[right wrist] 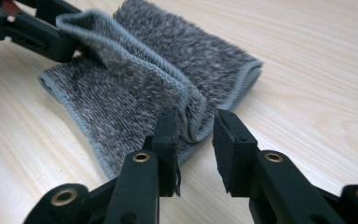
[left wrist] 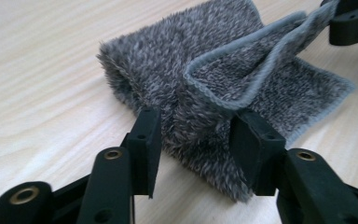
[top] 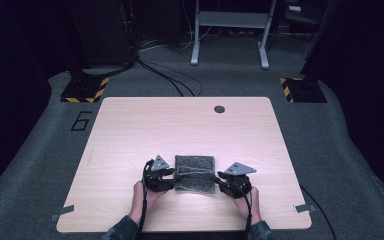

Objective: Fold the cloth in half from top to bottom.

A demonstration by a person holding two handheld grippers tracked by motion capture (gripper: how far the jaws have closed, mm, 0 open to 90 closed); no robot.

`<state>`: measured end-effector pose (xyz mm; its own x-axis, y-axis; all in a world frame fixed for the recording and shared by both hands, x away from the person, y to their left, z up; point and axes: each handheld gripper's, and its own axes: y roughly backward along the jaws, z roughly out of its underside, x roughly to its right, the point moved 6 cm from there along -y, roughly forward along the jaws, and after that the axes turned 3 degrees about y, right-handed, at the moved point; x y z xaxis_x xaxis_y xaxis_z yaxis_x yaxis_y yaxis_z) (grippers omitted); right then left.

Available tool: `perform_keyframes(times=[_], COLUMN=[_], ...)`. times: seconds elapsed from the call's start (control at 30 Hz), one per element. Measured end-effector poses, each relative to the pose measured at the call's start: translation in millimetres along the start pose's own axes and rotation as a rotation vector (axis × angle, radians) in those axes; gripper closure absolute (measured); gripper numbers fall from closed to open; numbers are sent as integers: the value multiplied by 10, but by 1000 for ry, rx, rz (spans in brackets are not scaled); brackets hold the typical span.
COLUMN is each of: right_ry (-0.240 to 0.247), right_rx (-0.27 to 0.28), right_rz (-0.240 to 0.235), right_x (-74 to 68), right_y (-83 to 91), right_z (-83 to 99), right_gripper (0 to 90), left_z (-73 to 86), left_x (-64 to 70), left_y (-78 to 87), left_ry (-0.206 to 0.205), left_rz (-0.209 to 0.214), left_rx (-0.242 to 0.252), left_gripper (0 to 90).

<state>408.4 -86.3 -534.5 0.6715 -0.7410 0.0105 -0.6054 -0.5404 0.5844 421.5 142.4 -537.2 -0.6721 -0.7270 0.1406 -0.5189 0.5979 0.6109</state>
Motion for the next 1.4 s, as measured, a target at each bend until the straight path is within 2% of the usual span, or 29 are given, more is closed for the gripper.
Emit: perform_keyframes(times=[0.07, 0.13, 0.2, 0.23, 0.3, 0.37, 0.43, 0.47, 0.53, 0.57, 0.6, 0.63, 0.7, 0.77, 0.87, 1.03, 1.17, 1.33, 1.4], right_ry=[-20, -34, -45, -54, -47, -52, -52, -49, -41, -41, -23, -23, -17, -13, -4, -24, -23, -27, -19], right_rx=[27, 54, 66, 78, 71, 50, 11, -12, -43, -43, -64, -64, -90, -105, -120, -131, -128, -130, -129], right_rz=[2, -3, 5, 7, 29, 27, 21, 13, 12, 12, 16, 16, 21, 30, 54, 71, 67, 60, 70], right_x=[33, 65, 79, 110, 122, 122, 110, 87, 36, 36, -7, -7, -56, -70, -68, -36, -9, -2, -7], right_y=[84, 151, 172, 168, 124, 29, -88, -151, -206, -206, -235, -235, -237, -241, -253, -254, -271, -272, -266], right_z=[-29, -82, -113, -185, -237, -266, -253, -230, -175, -175, -94, -94, 6, 48, 104, 160, 170, 176, 170], right_gripper=[683, 671, 668, 667, 662, 651, 618, 597, 576, 576, 534, 534, 486, 441, 373, 274, 259, 255, 253], left_z=[-20, -106, -137, -198, -258, -291, -293, -244, -216, -158, -107, -59, 56, 127, 173, 192, 213, 220, 220], left_x=[-10, -47, -69, -118, -198, -261, -271, -239, -215, -180, -151, -124, -69, -45, -41, -39, -22, -8, -9], left_y=[49, 149, 169, 188, 172, 116, 72, -27, -55, -86, -102, -113, -133, -154, -158, -166, -170, -165, -161], left_ry=[1, 17, 18, 24, 34, 55, 58, 46, 37, 15, 11, 3, -31, -40, -34, -23, -4, -2, 0], left_rz=[-2, -7, -10, -19, -49, -63, -74, -55, -56, -51, -48, -46, -67, -73, -76, -99, -112, -119, -117], left_rx=[8, 45, 53, 71, 81, 70, 60, 5, -9, -36, -53, -66, -93, -111, -109, -111, -82, -77, -88], left_gripper=[501, 475, 461, 460, 453, 440, 408, 390, 377, 377, 357, 357, 330, 322, 312, 270, 264, 261, 226])
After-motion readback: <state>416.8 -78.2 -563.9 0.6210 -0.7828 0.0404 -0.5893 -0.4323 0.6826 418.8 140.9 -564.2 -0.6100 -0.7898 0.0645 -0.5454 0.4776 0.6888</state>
